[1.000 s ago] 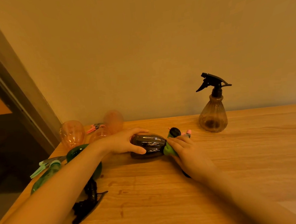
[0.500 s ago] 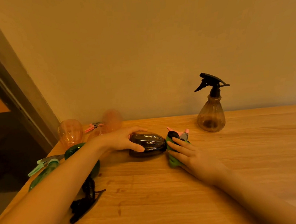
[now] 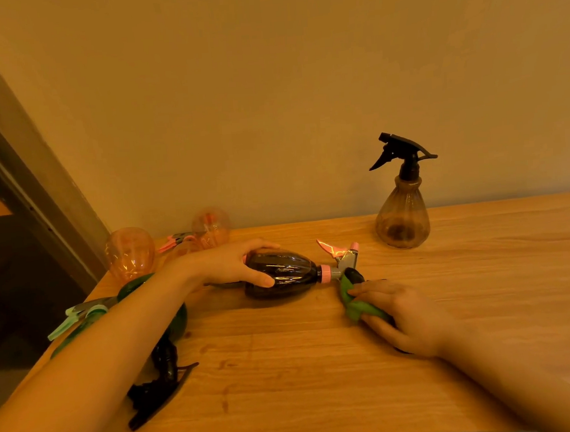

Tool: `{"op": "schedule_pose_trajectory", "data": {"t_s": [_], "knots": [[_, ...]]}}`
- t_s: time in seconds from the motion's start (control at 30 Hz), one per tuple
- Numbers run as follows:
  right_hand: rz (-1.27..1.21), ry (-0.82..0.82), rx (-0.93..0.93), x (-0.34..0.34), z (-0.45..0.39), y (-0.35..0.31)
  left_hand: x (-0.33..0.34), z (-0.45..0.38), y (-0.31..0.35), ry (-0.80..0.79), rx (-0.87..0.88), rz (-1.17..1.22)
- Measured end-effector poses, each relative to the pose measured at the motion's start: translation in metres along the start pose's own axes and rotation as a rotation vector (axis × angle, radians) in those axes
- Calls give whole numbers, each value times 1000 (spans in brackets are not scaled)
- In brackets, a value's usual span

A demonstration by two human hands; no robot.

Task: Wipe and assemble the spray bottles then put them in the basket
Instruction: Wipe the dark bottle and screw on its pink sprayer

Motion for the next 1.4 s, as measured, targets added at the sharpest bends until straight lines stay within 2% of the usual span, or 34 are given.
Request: {"op": "schedule_pose_trajectory", "data": {"t_s": [0.1,0.17,0.27,0.5,0.7,0.77,0.9,1.0,1.23,1.4], "knots": [[-60,174,96,-1,0,5,0,0,0,-2,-3,16],[-79,195,176,0,-6,7,0,1,1,-5,2,9],[-76,150,192,5,-17,7,0,2,2,4,3,11],[47,-34,57,8,-13,8,2,3,1,12,15,32],[25,-96,10,3,0,1,5,9,6,27,22,43],[-39,-23,31,2,4,-1,6,12,7,34,29,33],[-179,285,159,-4,12,4,8,15,8,37,47,-49],[-240,432,248,-9,14,6,11,14,15,43,35,-145],[-379,503,370,-10,14,13,13,7,38,111,-11,-298],[-402,491,420,-11,16,14,13,2,47,-9,-92,-444]]}}
Point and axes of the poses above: each hand's wrist, its own z-axis away from the middle knuckle, its own x-axis out of the palm, y = z × x, the point moved 2 cm from there along -z, towards the middle knuckle, and after that the axes turned 2 degrees about z, right-handed, at the moved point
